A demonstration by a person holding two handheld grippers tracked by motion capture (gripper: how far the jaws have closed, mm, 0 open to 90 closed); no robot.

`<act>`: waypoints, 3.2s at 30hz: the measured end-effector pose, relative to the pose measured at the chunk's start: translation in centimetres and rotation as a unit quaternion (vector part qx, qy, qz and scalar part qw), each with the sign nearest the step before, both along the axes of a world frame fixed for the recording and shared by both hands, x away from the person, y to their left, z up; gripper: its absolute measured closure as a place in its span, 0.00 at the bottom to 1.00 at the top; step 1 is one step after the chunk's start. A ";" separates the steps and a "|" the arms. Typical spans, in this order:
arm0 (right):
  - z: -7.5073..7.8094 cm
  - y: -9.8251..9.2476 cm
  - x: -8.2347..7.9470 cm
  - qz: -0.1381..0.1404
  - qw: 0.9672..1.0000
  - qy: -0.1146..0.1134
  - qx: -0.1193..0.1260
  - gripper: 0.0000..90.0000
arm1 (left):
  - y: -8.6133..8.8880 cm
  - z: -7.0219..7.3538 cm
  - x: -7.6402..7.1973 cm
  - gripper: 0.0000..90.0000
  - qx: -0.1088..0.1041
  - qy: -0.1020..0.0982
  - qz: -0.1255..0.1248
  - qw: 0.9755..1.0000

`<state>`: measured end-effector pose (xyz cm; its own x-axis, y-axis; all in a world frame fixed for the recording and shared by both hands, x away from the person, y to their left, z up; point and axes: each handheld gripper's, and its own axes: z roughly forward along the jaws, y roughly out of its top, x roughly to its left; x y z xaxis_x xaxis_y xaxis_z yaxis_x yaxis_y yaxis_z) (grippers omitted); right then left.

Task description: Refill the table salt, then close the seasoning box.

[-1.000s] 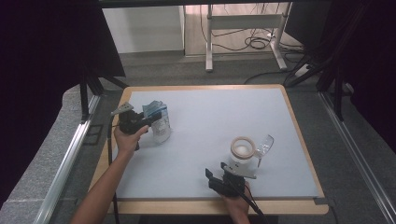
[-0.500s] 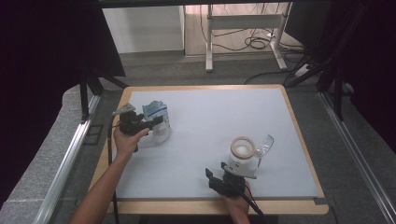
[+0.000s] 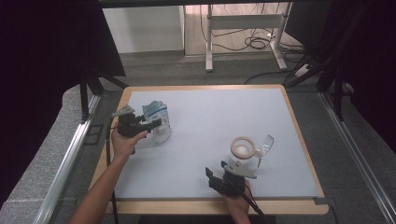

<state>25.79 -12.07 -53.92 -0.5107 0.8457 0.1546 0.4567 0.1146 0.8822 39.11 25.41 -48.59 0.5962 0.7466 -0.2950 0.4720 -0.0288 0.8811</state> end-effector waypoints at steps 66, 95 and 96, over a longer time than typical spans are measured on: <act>0.7 -0.5 -0.3 0.035 0.999 -0.013 0.001 0.40 | -0.8 -4.0 -5.9 0.36 0.025 0.044 -0.028 0.998; 4.0 -10.1 -4.2 0.014 0.998 -0.064 -0.012 1.00 | -4.4 -6.2 -7.4 0.36 0.062 0.046 -0.061 0.995; 4.1 -10.4 -4.3 0.009 0.998 -0.065 -0.008 1.00 | -4.4 -6.2 -7.4 0.37 0.062 0.047 -0.061 0.995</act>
